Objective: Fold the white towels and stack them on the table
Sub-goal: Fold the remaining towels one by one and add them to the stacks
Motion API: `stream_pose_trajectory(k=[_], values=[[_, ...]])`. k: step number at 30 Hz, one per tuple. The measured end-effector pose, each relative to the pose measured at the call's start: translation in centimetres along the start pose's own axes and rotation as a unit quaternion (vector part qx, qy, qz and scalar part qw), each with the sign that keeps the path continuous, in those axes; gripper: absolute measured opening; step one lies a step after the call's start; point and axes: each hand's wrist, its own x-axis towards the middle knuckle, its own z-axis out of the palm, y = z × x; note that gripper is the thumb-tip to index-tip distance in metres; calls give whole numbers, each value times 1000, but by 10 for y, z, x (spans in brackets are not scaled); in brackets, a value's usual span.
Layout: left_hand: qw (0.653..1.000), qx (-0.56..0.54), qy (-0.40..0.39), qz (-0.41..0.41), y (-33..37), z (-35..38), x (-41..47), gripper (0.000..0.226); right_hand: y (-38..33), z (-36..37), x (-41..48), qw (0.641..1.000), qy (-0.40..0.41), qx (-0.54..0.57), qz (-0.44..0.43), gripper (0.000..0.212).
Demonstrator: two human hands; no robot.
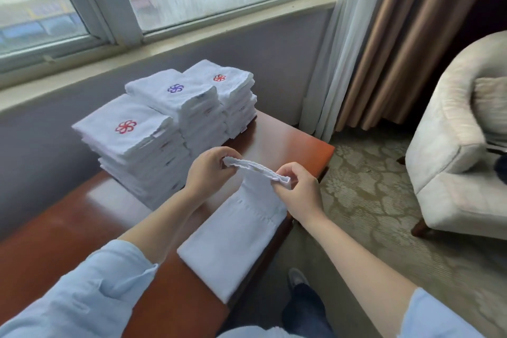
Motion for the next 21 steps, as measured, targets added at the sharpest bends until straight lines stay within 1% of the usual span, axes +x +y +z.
stream_pose_trajectory(k=[5,8,11,17,21], values=[[1000,2,-19,-21,-26,-33,-66,22,-22,28,-63,996,-60,-63,-34,11],[998,14,-44,-49,-49,-40,-101,23,-23,47,-93,988,-83,-115,-60,12],[996,36,-69,-47,-69,-39,-129,26,-21,65,-116,977,-114,-163,-74,12],[992,52,-105,-42,-100,-32,-158,24,-7,93,-146,957,-145,-231,-98,12],[987,60,-142,-33,-115,-27,-164,19,3,107,-160,950,-165,-250,-82,11]])
